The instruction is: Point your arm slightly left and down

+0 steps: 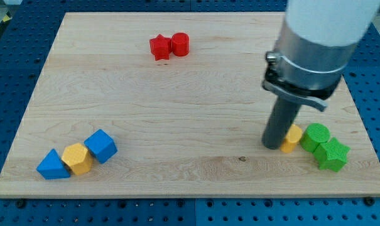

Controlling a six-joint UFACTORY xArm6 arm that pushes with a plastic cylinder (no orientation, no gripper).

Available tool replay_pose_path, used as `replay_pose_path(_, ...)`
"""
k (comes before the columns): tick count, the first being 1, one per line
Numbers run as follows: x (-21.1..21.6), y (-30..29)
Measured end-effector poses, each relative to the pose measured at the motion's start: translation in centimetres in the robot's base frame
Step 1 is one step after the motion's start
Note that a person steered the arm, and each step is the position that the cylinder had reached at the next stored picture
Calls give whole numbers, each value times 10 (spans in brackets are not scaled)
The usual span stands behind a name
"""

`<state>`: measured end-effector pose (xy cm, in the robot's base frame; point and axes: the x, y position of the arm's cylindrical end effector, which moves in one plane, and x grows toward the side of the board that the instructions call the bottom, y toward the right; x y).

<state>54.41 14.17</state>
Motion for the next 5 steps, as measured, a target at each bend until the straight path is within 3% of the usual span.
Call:
replay_pose_path(2,0,34)
replay_pose_path(4,2,-32)
replay_pose_path(5,39,-80)
